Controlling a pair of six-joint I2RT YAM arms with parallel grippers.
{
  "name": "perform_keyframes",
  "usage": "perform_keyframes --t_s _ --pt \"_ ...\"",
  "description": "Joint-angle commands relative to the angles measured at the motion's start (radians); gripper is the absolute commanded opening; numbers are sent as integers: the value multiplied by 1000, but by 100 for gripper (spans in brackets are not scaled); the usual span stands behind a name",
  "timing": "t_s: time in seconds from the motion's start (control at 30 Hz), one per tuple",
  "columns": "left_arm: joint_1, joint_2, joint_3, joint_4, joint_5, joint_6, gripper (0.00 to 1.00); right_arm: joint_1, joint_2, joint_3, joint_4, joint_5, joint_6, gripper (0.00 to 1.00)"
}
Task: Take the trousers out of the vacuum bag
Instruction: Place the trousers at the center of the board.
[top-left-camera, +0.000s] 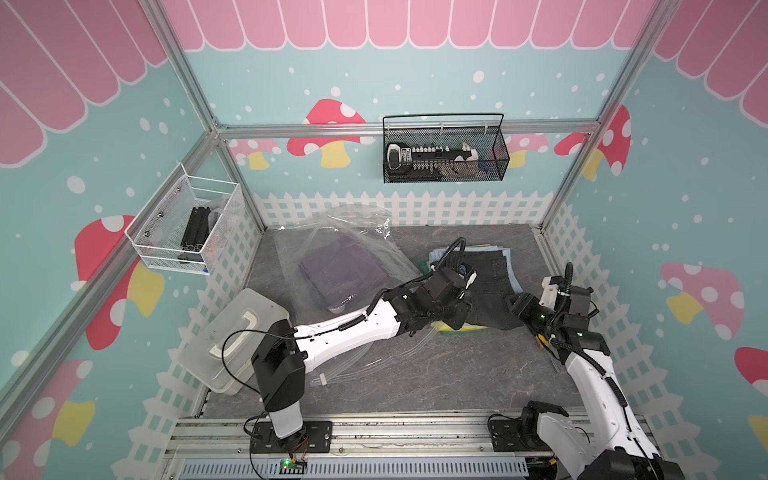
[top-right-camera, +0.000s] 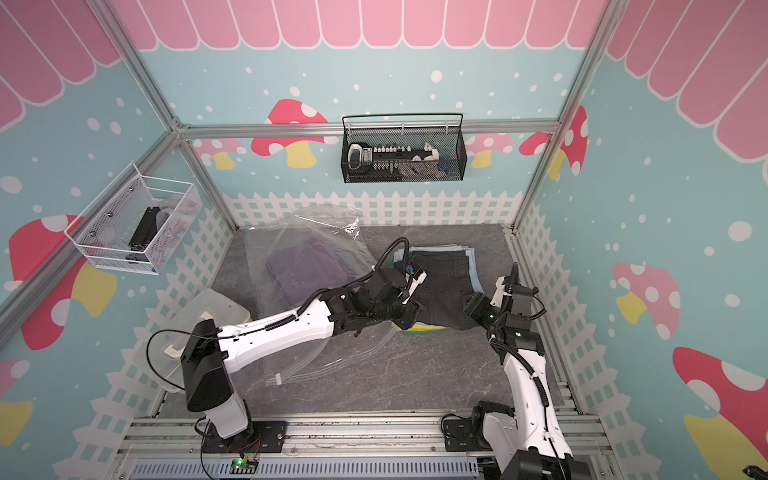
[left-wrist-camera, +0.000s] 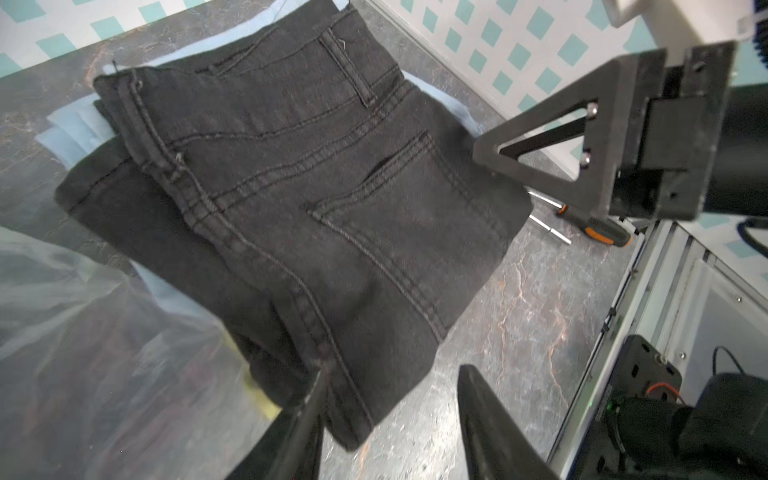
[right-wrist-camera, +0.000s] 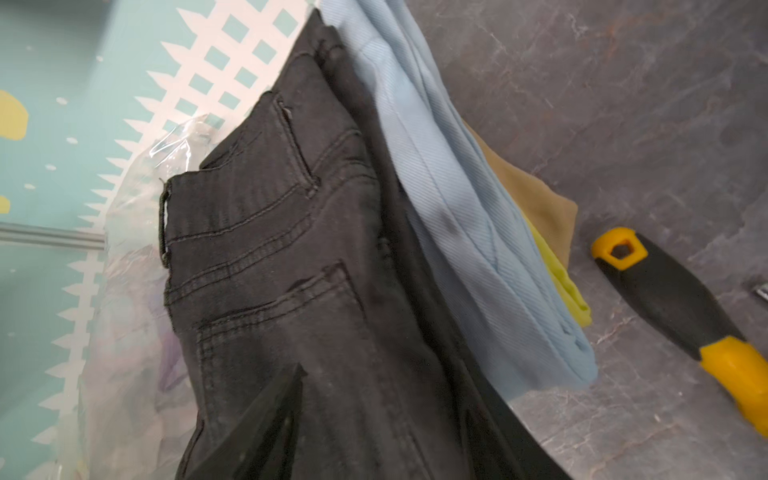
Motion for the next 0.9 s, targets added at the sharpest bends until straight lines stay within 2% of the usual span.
perform_keyframes --t_s 0.0,0.13,0.27,0.47,0.6,0.73,0.87 --pt "24 67 81 -56 0 -58 55 -5 42 53 -21 -31 -78 66" --pt "49 132 133 -60 -18 -72 58 -5 126 112 -8 -41 -123 69" --pt "81 196 188 -65 -29 -86 54 -3 251 163 38 -89 -137 69" --pt "116 284 240 -66 -9 -106 53 11 398 229 83 -85 -151 54" --pt "132 322 257 -63 9 -122 53 29 476 272 91 -49 -148 50" --pt "134 320 266 -63 25 -118 53 46 500 322 65 0 -154 49" --pt "134 266 250 -63 31 -105 55 64 434 328 36 67 -163 52"
